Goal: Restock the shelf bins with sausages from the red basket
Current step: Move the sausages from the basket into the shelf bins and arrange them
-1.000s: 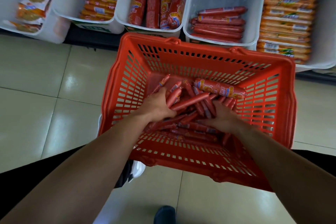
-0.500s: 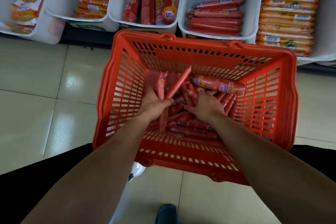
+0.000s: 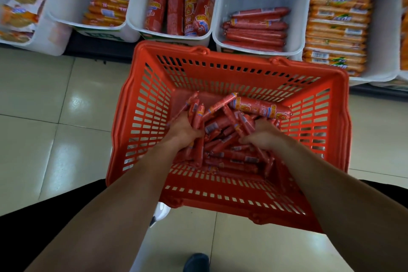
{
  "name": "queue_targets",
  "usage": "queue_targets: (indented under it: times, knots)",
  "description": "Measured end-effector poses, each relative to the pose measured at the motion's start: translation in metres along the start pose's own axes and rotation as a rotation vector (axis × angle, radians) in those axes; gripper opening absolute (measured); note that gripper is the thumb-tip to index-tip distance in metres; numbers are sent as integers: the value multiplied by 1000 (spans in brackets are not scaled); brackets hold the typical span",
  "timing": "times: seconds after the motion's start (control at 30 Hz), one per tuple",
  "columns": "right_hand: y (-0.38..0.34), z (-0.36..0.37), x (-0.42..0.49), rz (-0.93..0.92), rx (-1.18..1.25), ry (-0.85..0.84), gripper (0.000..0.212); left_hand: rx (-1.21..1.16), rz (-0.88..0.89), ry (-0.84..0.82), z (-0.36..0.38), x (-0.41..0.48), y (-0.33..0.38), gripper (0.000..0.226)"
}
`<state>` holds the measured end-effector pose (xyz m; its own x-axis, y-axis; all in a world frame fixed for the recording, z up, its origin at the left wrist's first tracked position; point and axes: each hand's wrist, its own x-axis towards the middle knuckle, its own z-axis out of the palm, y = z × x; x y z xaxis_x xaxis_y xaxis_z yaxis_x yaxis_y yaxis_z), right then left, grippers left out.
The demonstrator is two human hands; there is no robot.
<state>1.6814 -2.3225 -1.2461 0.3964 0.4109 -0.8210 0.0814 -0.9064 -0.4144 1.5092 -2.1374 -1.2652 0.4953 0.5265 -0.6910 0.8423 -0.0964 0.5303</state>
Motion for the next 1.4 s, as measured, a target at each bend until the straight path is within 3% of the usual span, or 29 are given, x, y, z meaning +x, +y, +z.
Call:
queue_targets:
  times: [0.13,0.2,0.4,0.5,0.67,0.8,0.93,1.07,1.23,1.4]
  knots:
    - [9,-2,-11,-9,27,27,26,24,19,-44,-12,-12,14,67]
    - [8,-6,-20,-34,41,45,24,13,46,-50,-18,-21,22,65]
    - [-12,-30,-57,-142,-84,29,23,-15,132,-47,-52,-67,54,26]
    - [-26,-47,-88,-202,-114,33,37,-24,193,-39,-75,-95,72,28]
    - [-55,-89,-140,-349,-115,116,27,33,258,49,-111,-132,107,34]
    - [-87,-137,-152,-445,-151,238,42,73,323,86,-151,-141,149,44]
    - [-120,-181,-129,-472,-213,311,53,132,354,81,-187,-130,181,50]
    - [-148,-207,-80,-438,-266,338,49,118,383,93,-200,-104,191,47]
    - [-174,-213,-13,-436,-324,285,31,-26,386,190,-196,-56,177,48]
    - [-181,-207,32,-427,-402,216,36,-91,340,210,-196,-16,169,47]
